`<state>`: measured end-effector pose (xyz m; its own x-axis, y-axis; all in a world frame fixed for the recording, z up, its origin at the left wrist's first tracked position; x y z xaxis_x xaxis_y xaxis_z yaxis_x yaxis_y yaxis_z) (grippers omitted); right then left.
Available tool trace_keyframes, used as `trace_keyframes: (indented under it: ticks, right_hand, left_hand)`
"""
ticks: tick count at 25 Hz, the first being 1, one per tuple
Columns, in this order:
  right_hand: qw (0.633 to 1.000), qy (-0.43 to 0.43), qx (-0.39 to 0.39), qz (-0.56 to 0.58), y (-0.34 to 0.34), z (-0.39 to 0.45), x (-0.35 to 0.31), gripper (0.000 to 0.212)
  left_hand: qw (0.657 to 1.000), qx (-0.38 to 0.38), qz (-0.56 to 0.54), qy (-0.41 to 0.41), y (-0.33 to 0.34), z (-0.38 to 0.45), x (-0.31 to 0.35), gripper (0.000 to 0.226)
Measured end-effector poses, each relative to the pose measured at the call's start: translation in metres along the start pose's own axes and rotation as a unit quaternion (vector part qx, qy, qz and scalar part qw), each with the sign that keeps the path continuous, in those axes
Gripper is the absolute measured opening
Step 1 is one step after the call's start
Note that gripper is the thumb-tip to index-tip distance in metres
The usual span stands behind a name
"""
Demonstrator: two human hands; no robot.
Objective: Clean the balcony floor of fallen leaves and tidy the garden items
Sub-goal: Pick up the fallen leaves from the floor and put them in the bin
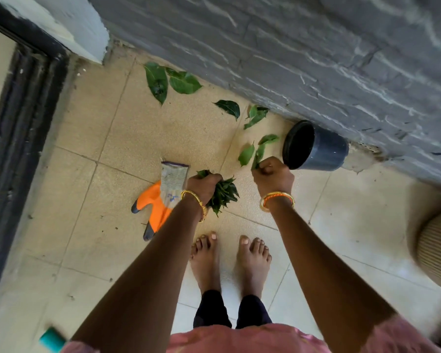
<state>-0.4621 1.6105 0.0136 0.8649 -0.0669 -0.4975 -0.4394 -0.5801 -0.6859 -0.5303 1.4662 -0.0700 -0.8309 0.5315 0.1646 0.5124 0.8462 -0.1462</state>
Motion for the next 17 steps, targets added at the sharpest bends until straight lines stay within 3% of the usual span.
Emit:
trace_keyframes:
  ticks: [2, 7, 12, 15, 16, 17]
  right_hand:
    - [0.995, 0.014, -0.092, 0.033, -0.003, -0.031, -0.006, 0.011]
    - [0.966, 0.035, -0.251, 0.055, -0.007, -0.049, -0.008, 0.022]
    - [0.963, 0.059, -0.260, 0.041, 0.000, -0.044, -0.015, 0.030]
    - [0.919, 0.116, -0.336, 0.173, 0.008, -0.033, -0.028, 0.020]
    - [0.927, 0.109, -0.313, 0.175, 0.012, -0.023, -0.030, 0.017]
    - [0.957, 0.062, -0.263, 0.108, 0.016, -0.006, -0.030, 0.023]
  left_hand:
    - [0.995, -0.062, -0.051, 0.052, -0.006, -0.080, 0.044, 0.018]
    - [0.986, -0.084, -0.103, 0.105, -0.012, -0.096, 0.041, 0.015]
    - [0.982, -0.087, -0.096, 0.139, -0.023, -0.095, 0.039, 0.015]
    - [0.984, -0.074, -0.145, 0.072, -0.028, -0.087, 0.033, 0.009]
    - [0.987, -0.073, -0.136, 0.050, -0.031, -0.092, 0.034, 0.004]
    - [0.989, -0.058, -0.133, 0.036, -0.035, -0.085, 0.035, 0.003]
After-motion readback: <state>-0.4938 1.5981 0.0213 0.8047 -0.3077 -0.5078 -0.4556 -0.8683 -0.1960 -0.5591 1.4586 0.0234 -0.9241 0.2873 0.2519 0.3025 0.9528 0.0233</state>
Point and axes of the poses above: each hand's wrist, its own z-axis towards the middle knuckle, its own y-axis out of the palm, x = y × z, the point moved 2 cm from there along z, towards the middle knuckle, and after that the axes turned 3 degrees about -z, right-handed, at the moved point
